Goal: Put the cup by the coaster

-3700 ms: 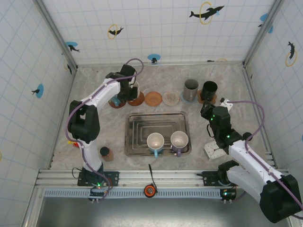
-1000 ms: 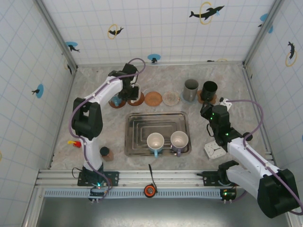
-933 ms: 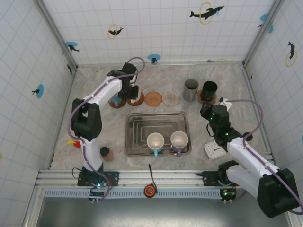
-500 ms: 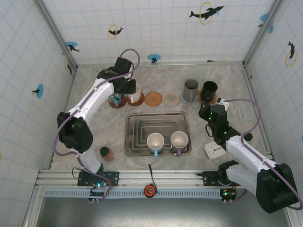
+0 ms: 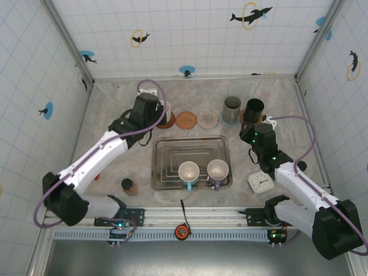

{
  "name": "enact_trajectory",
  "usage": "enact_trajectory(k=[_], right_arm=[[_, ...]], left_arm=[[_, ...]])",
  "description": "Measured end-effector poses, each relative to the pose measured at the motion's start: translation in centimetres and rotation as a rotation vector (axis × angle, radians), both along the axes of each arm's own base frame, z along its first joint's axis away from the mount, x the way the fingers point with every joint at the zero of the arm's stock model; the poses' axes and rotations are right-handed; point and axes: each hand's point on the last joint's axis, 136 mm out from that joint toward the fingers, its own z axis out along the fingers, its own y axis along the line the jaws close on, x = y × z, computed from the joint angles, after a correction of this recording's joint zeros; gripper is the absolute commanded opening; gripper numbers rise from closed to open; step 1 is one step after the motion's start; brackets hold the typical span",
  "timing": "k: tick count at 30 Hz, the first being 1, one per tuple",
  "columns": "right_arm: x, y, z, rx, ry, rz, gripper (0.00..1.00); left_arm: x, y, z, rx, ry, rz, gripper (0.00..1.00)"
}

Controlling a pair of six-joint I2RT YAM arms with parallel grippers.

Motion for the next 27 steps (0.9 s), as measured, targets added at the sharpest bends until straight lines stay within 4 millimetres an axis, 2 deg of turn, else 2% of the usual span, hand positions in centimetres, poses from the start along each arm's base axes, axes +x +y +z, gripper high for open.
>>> enact_trajectory(k=[5, 10, 15, 20, 27], right_arm=[[-0.3, 0.9, 1.7, -0.029, -0.003, 0.031, 0.51], [-1.1, 2.2, 3.5, -0.109, 0.023, 0.082, 0.54], [-2.8, 4.2, 5.3, -0.212, 0.044, 0.160, 0.56], [-5.3, 5.3, 4.6, -0.298, 0.097, 0.236, 0.55], [-9.7, 6.5, 3.4, -0.416, 0.183, 0.343, 0.53]], left_arm=[[-1.5, 0.8, 1.4, -0.034, -0.117, 0.020, 0.38], [-3.0, 2.5, -0.2, -0.021, -0.150, 0.042, 0.38], [-3.3, 2.8, -1.6, -0.004, -0.157, 0.030, 0.37], [-3.2, 2.7, -1.4, -0.012, -0.183, 0.023, 0.36], [-3.9, 3.2, -0.4, -0.041, -0.222, 0.024, 0.37]])
